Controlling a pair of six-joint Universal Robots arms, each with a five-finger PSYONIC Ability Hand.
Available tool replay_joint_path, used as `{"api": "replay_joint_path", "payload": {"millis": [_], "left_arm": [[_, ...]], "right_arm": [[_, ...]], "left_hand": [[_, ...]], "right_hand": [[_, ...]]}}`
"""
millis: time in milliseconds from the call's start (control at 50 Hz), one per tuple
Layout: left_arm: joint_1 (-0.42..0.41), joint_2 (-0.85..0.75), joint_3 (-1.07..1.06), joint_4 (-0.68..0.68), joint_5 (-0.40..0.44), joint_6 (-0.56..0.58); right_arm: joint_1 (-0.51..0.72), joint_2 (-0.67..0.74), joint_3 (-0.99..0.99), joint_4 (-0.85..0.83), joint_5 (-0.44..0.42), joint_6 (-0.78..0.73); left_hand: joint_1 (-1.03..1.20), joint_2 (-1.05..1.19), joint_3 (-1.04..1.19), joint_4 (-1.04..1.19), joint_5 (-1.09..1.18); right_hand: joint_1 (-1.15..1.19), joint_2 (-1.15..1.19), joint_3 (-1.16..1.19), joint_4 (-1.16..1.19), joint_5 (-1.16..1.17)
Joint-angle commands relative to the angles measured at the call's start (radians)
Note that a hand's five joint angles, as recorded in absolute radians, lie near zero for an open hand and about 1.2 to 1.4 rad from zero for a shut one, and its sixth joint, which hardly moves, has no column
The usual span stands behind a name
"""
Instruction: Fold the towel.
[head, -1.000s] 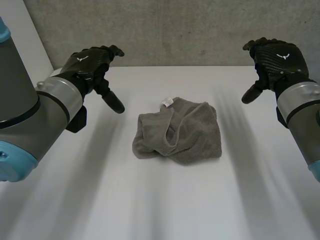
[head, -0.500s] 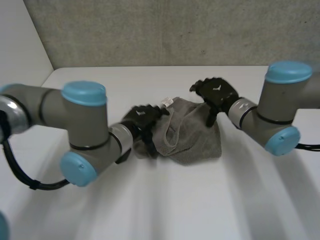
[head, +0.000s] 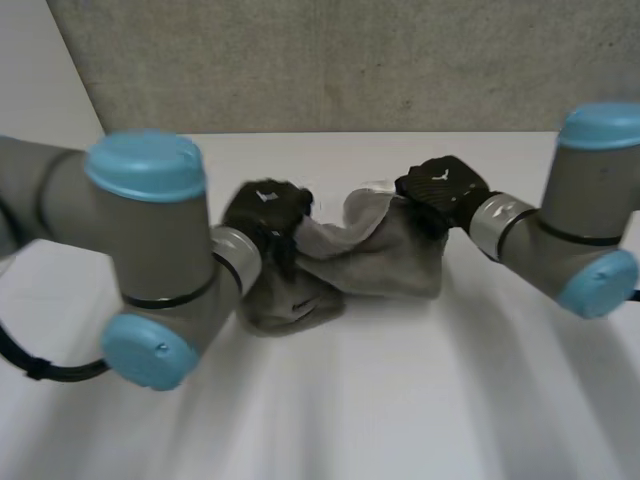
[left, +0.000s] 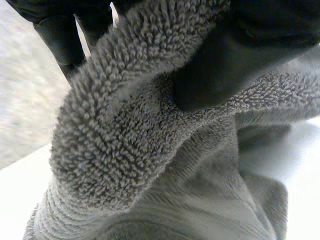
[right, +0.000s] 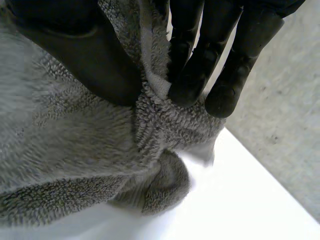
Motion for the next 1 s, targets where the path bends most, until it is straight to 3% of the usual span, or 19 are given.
{"api": "replay_joint_path", "payload": {"millis": [20, 60, 160, 260, 340, 400, 440, 460, 500, 520, 540, 580, 620, 720, 760, 820, 920, 1000], "left_arm": [[0.001, 0.188, -0.107, 0.000, -0.033, -0.007], [0.001, 0.275, -0.143, -0.002, -0.033, -0.002], [0.000, 0.361, -0.185, -0.009, -0.032, 0.002], [0.005, 0.369, -0.205, -0.017, -0.030, 0.007], [0.020, 0.329, -0.173, -0.008, -0.035, 0.021], [0.049, 0.244, -0.064, 0.006, -0.038, 0.071], [0.080, 0.200, 0.018, 0.015, -0.044, 0.096], [0.107, 0.166, 0.101, 0.024, -0.045, 0.106], [0.120, 0.145, 0.183, 0.035, -0.045, 0.105], [0.123, 0.135, 0.249, 0.058, -0.045, 0.096], [0.120, 0.135, 0.292, 0.087, -0.045, 0.079], [0.121, 0.141, 0.304, 0.116, -0.048, 0.056], [0.117, 0.149, 0.295, 0.141, -0.048, 0.029], [0.092, 0.269, 0.133, 0.163, -0.052, -0.038], [0.090, 0.335, -0.050, 0.192, -0.045, -0.038], [0.090, 0.349, -0.142, 0.221, -0.044, -0.033], [0.097, 0.379, -0.483, 0.316, -0.041, 0.002], [0.109, 0.381, -0.608, 0.333, -0.039, 0.059]], "right_arm": [[-0.012, -0.267, 0.148, 0.092, -0.032, -0.068], [-0.021, -0.368, 0.166, 0.136, -0.033, -0.107], [-0.040, -0.471, 0.165, 0.288, -0.044, -0.148], [-0.041, -0.477, 0.178, 0.373, -0.039, -0.197], [-0.035, -0.451, 0.172, 0.330, -0.028, -0.222], [-0.032, -0.381, 0.129, 0.180, -0.002, -0.200], [-0.030, -0.335, 0.071, -0.054, 0.091, -0.145], [-0.030, -0.335, 0.071, -0.055, 0.091, -0.145], [-0.030, -0.330, 0.074, -0.351, 0.192, -0.090], [-0.030, -0.330, 0.074, -0.353, 0.192, -0.090], [-0.029, -0.338, 0.094, -0.486, 0.224, -0.067], [-0.021, -0.355, 0.121, -0.582, 0.229, -0.047], [-0.006, -0.379, 0.146, -0.607, 0.222, -0.033], [0.006, -0.444, 0.224, -0.492, 0.172, -0.016], [0.005, -0.450, 0.296, -0.350, 0.119, -0.021], [-0.003, -0.447, 0.383, -0.241, 0.078, -0.028], [-0.013, -0.445, 0.549, -0.202, 0.013, -0.033], [-0.013, -0.447, 0.640, -0.187, -0.032, -0.047]], "left_hand": [[-0.009, -0.047, -0.140, -0.106, -0.256], [-0.009, -0.047, -0.140, -0.106, -0.256], [-0.009, -0.047, -0.140, -0.106, -0.256], [-0.009, -0.047, -0.140, -0.106, -0.256], [-0.009, -0.047, -0.140, -0.106, -0.256], [-0.009, -0.047, -0.140, -0.106, -0.256], [-0.009, -0.047, -0.140, -0.106, -0.256], [-0.009, -0.047, -0.140, -0.106, -0.256], [-0.009, -0.047, -0.140, -0.106, -0.256], [-0.009, -0.047, -0.140, -0.106, -0.256], [-0.009, -0.047, -0.140, -0.106, -0.256], [-0.009, -0.047, -0.140, -0.106, -0.256], [-0.009, -0.047, -0.140, -0.106, -0.256], [-0.117, -0.155, -0.249, -0.214, -0.365], [-0.164, -0.202, -0.295, -0.261, -0.411], [-0.247, -0.284, -0.378, -0.344, -0.494], [-0.490, -0.528, -0.621, -0.587, -0.737], [-0.628, -0.665, -0.759, -0.725, -0.875]], "right_hand": [[0.092, 0.098, 0.078, 0.062, 0.082], [0.092, 0.098, 0.078, 0.062, 0.082], [0.092, 0.098, 0.078, 0.062, 0.082], [0.092, 0.098, 0.078, 0.062, 0.082], [0.092, 0.098, 0.078, 0.062, 0.082], [0.092, 0.098, 0.078, 0.062, 0.082], [0.092, 0.098, 0.078, 0.062, 0.082], [0.092, 0.098, 0.078, 0.062, 0.082], [0.092, 0.098, 0.078, 0.062, 0.082], [0.092, 0.098, 0.078, 0.062, 0.082], [0.092, 0.098, 0.078, 0.062, 0.082], [0.092, 0.098, 0.078, 0.062, 0.082], [0.092, 0.098, 0.078, 0.062, 0.082], [0.092, 0.098, 0.078, 0.062, 0.082], [0.092, 0.098, 0.078, 0.062, 0.082], [0.092, 0.098, 0.078, 0.062, 0.082], [0.092, 0.098, 0.078, 0.062, 0.082], [0.092, 0.098, 0.078, 0.062, 0.082]]}}
